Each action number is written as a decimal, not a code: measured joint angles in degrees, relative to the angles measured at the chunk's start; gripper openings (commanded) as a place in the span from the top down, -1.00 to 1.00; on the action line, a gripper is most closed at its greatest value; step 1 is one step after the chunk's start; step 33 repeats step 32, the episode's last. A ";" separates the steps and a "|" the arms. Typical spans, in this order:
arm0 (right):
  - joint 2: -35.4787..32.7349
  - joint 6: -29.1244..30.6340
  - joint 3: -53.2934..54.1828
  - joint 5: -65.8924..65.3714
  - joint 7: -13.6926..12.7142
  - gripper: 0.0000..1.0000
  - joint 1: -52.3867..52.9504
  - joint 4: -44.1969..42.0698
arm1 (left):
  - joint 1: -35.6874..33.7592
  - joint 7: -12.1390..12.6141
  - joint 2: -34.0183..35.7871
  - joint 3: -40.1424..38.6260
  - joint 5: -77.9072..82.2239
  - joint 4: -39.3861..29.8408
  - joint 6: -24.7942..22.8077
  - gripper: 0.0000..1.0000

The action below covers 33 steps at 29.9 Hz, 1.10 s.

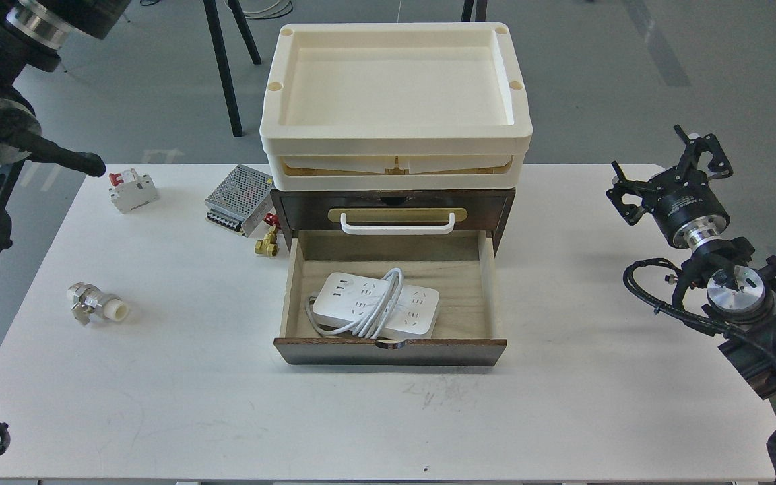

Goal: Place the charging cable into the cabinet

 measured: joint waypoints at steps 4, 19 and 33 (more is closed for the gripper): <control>0.00 0.00 0.06 0.00 -0.22 -0.99 0.07 0.00 | 1.24 0.11 -0.01 -0.13 -11.54 10.64 0.00 -0.99; 0.00 -3.56 0.82 0.09 -0.63 -0.99 1.07 -0.64 | 14.18 0.64 -3.74 0.58 -27.95 24.36 -0.02 -0.99; 0.00 -3.70 0.85 0.10 -0.46 -0.99 1.60 -0.62 | 19.55 0.48 -6.58 0.57 -31.26 26.65 -0.02 -0.99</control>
